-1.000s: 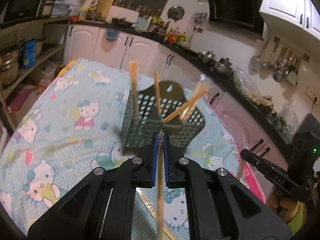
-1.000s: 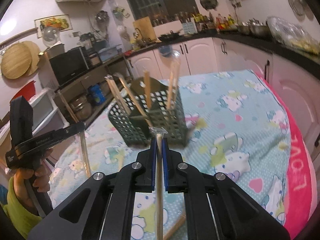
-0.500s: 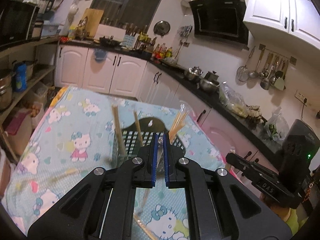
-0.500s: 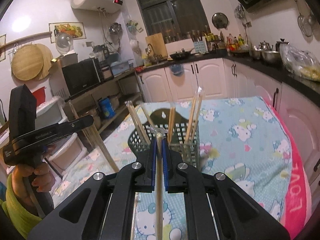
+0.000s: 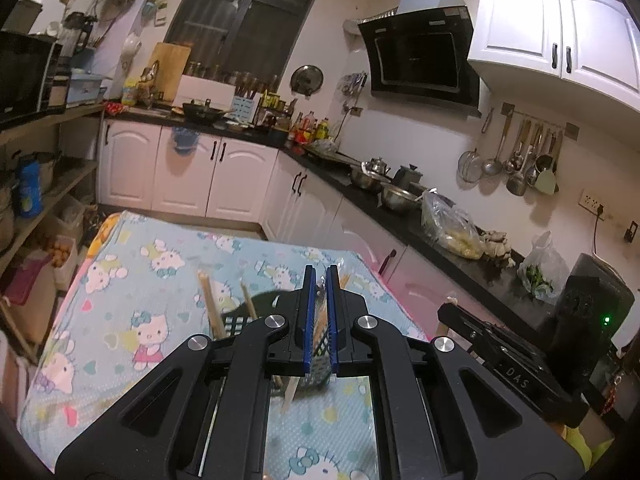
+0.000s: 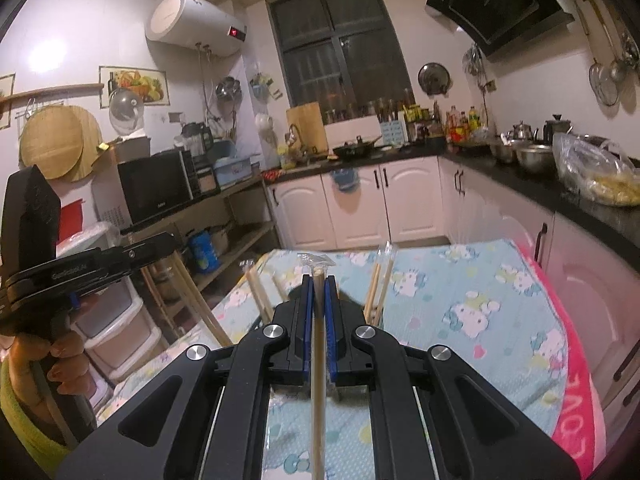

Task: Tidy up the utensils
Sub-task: 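Lift the left tool's chopstick over the caddy while the right tool carries its own, then lower both chopsticks into the caddy and open both tools, then move the left tool down to the last wrapped chopsticks while the right tool follows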

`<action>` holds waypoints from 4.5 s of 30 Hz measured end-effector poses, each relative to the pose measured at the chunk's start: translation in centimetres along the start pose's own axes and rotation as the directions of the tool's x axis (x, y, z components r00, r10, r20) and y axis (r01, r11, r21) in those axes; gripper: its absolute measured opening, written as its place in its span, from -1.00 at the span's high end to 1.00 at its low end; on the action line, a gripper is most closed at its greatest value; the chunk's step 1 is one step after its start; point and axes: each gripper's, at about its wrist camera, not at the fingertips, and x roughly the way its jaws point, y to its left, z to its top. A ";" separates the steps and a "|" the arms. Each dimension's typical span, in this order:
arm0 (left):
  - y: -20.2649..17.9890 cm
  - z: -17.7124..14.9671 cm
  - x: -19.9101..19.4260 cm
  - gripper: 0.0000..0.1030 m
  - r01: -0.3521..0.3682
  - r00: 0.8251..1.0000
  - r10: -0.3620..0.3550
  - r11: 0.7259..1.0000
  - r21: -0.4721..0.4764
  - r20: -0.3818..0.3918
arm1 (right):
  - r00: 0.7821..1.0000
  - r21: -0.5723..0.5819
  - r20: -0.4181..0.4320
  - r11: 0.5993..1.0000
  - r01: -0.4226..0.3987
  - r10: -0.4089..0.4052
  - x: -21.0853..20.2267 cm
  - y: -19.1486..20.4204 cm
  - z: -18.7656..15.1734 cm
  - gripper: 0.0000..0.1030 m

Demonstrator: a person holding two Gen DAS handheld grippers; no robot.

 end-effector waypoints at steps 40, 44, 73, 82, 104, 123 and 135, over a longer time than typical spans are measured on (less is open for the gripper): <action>1.6 0.8 7.2 0.98 -0.014 0.999 0.016 0.998 -0.061 0.036 | 0.959 -0.067 0.267 0.991 0.119 -0.097 6.8 -2.0 5.1 0.88; 1.8 0.1 7.7 0.98 -0.012 1.000 0.014 0.998 -0.068 0.023 | 0.960 -0.065 0.263 0.991 0.120 -0.099 7.8 -2.3 4.6 0.88; 2.6 -3.1 8.4 0.98 -0.039 0.999 0.038 0.996 -0.074 -0.009 | 0.977 -0.056 0.169 0.989 0.138 -0.127 9.4 -3.4 -1.3 0.87; 2.8 -4.0 8.4 0.98 -0.057 0.998 0.054 0.995 -0.077 -0.034 | 0.987 -0.048 0.107 0.991 0.128 -0.122 8.6 -3.6 -2.7 0.66; 3.2 -6.0 6.8 0.18 -0.081 0.993 0.070 0.991 -0.108 -0.098 | 0.993 -0.052 0.015 0.992 0.115 -0.115 6.3 -2.7 -4.0 0.19; 2.8 -8.3 4.4 -0.58 -0.109 0.990 0.100 0.990 -0.091 -0.104 | 0.992 -0.012 -0.039 0.993 0.121 -0.121 3.0 -3.0 -6.1 -0.07; 3.5 -10.8 3.2 -0.77 -0.154 0.980 0.139 0.983 -0.099 -0.144 | 0.988 -0.006 -0.100 0.993 0.116 -0.116 1.4 -3.0 -8.1 -0.17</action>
